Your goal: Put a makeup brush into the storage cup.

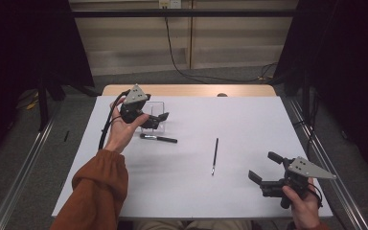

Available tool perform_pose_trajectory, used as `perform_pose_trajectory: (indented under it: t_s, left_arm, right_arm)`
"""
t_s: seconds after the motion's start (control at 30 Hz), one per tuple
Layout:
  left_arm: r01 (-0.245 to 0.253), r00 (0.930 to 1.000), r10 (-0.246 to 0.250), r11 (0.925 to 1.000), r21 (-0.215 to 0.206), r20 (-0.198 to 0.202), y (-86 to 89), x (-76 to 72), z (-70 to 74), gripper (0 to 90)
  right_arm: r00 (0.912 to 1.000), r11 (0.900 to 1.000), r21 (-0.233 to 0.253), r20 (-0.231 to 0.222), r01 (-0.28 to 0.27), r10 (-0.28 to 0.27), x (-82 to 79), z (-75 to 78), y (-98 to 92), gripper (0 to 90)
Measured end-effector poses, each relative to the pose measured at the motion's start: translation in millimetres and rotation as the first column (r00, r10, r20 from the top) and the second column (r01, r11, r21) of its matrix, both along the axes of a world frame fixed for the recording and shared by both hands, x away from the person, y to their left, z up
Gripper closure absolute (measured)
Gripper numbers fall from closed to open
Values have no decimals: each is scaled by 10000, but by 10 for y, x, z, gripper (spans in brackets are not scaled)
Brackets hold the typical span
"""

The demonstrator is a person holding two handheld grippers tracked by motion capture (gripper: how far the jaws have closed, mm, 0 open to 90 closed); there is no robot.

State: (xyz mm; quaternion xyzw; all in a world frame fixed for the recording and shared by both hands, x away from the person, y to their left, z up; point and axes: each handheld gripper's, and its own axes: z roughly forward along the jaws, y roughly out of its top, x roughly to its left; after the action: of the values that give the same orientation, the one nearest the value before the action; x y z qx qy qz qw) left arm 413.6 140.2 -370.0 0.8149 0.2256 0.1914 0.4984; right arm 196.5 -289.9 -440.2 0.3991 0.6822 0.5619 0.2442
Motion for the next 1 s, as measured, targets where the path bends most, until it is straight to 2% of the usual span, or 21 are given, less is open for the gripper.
perform_pose_trajectory:
  t_s: [0.13, 0.23, 0.3, 0.37, 0.47, 0.53, 0.63, 0.7, 0.77, 0.83, 0.87, 0.9, 0.97, 1.0]
  left_arm:
    - [461, 9989, -448, 9933, 1062, -149, -7, -15, -3, 45]
    - [937, 9955, -894, 9778, 1872, -312, -18, -27, -21, 46]
    - [1045, 9944, -983, 9685, 2260, -382, -24, -24, -35, 45]
    - [1216, 9922, -1114, 9642, 2358, -563, -23, -16, -46, 52]
    - [1398, 9898, -1267, 9521, 2718, -651, -34, -24, -49, 52]
    - [1552, 9869, -1356, 9457, 2856, -873, -53, -32, -59, 49]
    - [1860, 9811, -1567, 9250, 3314, -1133, -77, -21, -77, 50]
    - [1983, 9779, -1615, 9176, 3445, -1326, -94, -14, -103, 49]
    - [2174, 9716, -1665, 9090, 3557, -1683, -112, -9, -125, 49]
    - [2254, 9684, -1656, 9017, 3690, -1867, -141, -10, -158, 50]
    - [2384, 9635, -1689, 8943, 3787, -2076, -154, 0, -172, 51]
    - [2482, 9593, -1712, 8905, 3813, -2245, -168, 4, -189, 62]
    - [2545, 9573, -1713, 8815, 3978, -2328, -192, 10, -227, 70]
    - [2595, 9531, -1679, 8813, 3949, -2516, -202, 13, -246, 70]
  right_arm:
    - [10000, 10000, 11, -13, -21, 21, -2, 1, 8, 0]
    - [10000, 10000, -4, -8, -10, 10, 1, 0, 6, 0]
    - [10000, 10000, -11, -29, -13, 13, 2, 0, 10, 0]
    - [10000, 10000, -20, -10, -94, 94, -1, 1, 16, 0]
    - [9999, 9999, -21, 1, -115, 115, -2, 1, 20, 0]
    - [9999, 9999, -15, -17, -109, 109, -1, 0, 16, 0]
    - [9999, 9999, 13, -33, -119, 119, -3, 0, 22, 0]
    - [9999, 9999, -19, -23, -166, 166, -3, 0, 26, 0]
    - [9998, 9998, -10, -29, -176, 176, -4, 0, 27, 0]
    - [9998, 9999, 6, -37, -171, 171, -5, 0, 26, 0]
    - [9999, 9999, 13, -43, -166, 166, -4, 0, 26, 0]
    - [9998, 9998, 1, -47, -186, 186, -2, -1, 26, 0]
    - [9998, 9998, -9, -46, -211, 211, -1, 0, 29, 0]
    - [9997, 9997, -38, -14, -224, 224, -2, 0, 29, 0]
